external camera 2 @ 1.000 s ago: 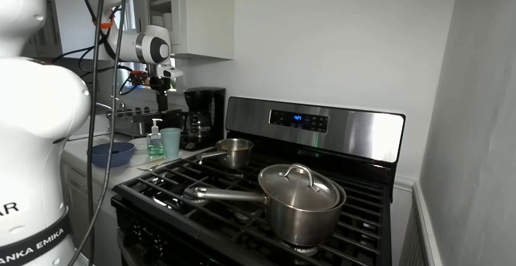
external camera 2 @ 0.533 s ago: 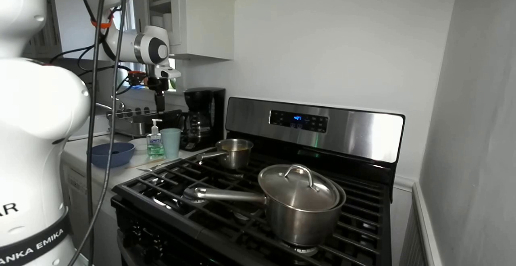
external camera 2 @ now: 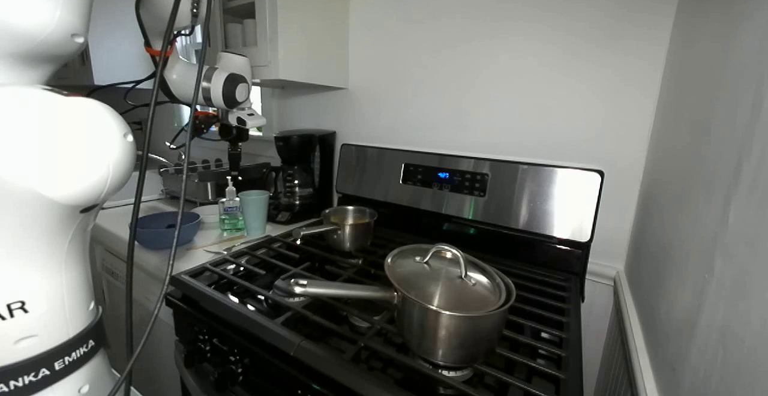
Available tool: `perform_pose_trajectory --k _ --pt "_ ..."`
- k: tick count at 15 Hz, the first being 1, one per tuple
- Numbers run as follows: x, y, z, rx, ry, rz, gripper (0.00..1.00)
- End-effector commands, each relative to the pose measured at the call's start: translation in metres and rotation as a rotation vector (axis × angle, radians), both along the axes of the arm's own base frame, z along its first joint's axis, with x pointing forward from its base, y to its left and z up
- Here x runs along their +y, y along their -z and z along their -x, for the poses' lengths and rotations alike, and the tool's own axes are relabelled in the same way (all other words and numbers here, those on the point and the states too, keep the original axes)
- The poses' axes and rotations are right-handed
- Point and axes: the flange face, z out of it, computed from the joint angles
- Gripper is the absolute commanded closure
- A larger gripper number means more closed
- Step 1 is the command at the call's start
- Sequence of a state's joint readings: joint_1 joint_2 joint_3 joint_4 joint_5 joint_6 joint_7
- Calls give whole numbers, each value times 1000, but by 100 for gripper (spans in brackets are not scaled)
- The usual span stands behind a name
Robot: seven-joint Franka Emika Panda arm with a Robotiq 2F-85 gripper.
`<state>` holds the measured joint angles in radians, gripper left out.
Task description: Place the cup in front of the coffee maker then turn the bottle to place the spout above the cup
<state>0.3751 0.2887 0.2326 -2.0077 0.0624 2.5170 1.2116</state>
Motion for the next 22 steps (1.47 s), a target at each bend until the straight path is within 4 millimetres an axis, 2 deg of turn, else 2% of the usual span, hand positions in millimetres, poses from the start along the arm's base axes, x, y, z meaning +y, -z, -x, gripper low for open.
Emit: perform_pose_trajectory --k 1,8,14,16,22 --pt "23 7 -17 16 80 -53 0" --pt "39 28 -28 73 218 -37 0" --pt "48 47 -27 121 305 22 0" --pt "50 50 -26 132 320 40 26" --pt "53 48 -26 125 322 107 68"
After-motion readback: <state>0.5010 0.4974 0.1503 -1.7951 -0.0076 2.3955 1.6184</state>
